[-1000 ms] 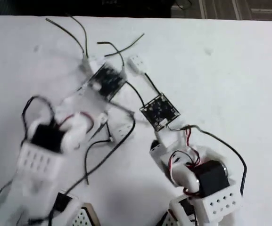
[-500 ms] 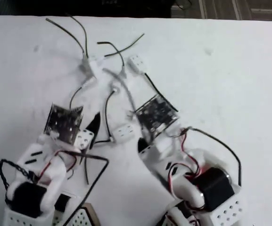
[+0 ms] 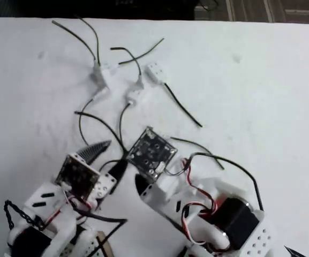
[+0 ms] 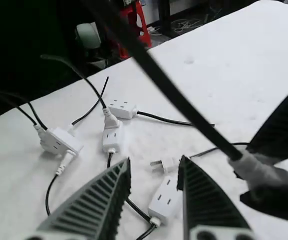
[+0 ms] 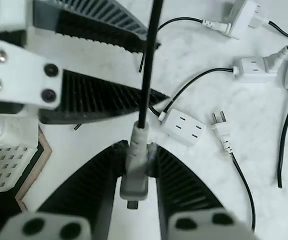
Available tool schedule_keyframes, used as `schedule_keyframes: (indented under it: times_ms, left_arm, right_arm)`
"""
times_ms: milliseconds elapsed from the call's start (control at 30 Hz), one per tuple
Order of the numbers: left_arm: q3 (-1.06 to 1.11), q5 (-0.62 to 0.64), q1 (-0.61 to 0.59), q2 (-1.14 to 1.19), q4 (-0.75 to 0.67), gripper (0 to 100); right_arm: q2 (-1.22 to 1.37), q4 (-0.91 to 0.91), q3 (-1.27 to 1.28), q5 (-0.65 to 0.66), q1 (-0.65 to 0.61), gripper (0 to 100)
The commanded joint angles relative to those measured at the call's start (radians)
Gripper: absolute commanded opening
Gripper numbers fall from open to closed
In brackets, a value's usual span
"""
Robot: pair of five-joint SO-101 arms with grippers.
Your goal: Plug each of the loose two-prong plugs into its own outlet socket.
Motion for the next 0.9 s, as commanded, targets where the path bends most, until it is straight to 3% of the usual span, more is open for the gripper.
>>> schedule_keyframes:
  times_ms: [0, 167, 333, 633, 733, 867]
  left_arm:
    - [-0.034, 0.000, 0.053, -0.004, 0.006, 17]
    - [-0.060, 0.000, 0.077, -0.004, 0.041, 24]
    - [-0.172, 0.003, 0.154, -0.004, 0.143, 24]
    - [-0.169, -0.002, 0.179, -0.004, 0.147, 24]
    - [-0.167, -0.003, 0.113, -0.004, 0.146, 24]
    - [-0.167, -0.002, -0.088, -0.004, 0.109, 24]
  right_arm:
    - [-0.001, -0.025, -0.034, -0.012, -0.068, 1.8]
    - [0.001, -0.028, -0.018, -0.060, -0.094, 1.8]
    - [0.001, -0.074, 0.069, -0.060, -0.093, 1.8]
    - [0.001, -0.093, 0.087, -0.060, -0.093, 1.8]
    - [0.001, -0.093, 0.087, -0.060, -0.081, 1.8]
    - [0.001, -0.101, 0.081, -0.058, 0.024, 1.8]
